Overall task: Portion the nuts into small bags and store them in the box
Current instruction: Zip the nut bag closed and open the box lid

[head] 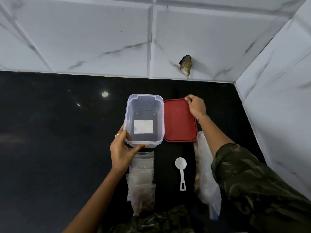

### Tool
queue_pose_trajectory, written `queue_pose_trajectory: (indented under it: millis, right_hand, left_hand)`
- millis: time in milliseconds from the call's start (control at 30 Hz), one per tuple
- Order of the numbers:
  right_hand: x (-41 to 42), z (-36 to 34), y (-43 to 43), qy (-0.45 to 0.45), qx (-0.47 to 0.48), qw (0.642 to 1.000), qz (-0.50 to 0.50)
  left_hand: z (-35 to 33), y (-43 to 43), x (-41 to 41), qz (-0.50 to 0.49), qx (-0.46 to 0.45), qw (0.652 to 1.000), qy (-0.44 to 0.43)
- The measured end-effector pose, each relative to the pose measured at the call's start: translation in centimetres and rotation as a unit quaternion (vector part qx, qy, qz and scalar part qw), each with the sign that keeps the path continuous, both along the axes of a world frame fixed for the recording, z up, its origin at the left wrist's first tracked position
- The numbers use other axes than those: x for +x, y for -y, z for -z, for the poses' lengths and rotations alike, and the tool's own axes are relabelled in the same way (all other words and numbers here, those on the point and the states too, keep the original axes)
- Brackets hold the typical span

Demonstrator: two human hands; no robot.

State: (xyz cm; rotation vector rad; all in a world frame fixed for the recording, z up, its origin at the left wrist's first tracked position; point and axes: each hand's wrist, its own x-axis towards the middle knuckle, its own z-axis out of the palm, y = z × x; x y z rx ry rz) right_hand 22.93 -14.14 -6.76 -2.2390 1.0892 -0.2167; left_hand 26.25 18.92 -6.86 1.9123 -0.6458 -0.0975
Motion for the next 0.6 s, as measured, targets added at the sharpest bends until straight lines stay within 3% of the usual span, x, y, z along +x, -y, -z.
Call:
queue_pose_trajectory:
  millis: [333,600]
  right_hand:
    - [0.0,-0.4,-2.0,-0.128,-0.195,0.967,-0.105]
    - [-2.5,-3.7,-5.1,-0.078,-0.210,0.973,-0.061]
  left_hand:
    - [-0.2,-0.1,0.1,0.000,0.017,0.999,0.036]
    - [-0.9,-0.6,-0.4,0.014,0.031,0.999,0.032]
